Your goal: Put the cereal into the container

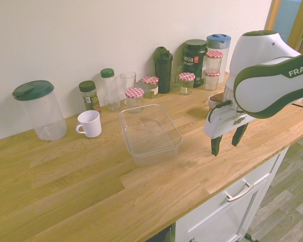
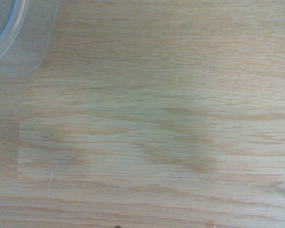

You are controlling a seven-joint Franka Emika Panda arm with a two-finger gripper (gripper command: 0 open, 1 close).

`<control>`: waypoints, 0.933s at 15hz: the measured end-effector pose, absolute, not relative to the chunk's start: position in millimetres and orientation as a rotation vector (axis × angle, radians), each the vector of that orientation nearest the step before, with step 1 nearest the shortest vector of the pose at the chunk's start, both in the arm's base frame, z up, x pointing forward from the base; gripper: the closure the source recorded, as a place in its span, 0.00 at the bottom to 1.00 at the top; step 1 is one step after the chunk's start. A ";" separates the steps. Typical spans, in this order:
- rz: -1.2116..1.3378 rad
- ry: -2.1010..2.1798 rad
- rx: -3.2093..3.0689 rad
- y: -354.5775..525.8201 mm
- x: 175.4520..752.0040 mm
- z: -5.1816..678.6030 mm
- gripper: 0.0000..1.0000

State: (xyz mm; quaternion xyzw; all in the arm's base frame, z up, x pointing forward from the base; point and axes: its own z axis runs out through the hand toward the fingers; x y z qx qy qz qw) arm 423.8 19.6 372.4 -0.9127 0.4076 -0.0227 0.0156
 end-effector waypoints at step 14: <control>-0.438 1.531 -2.534 -77.6 433.0 440.4 0.00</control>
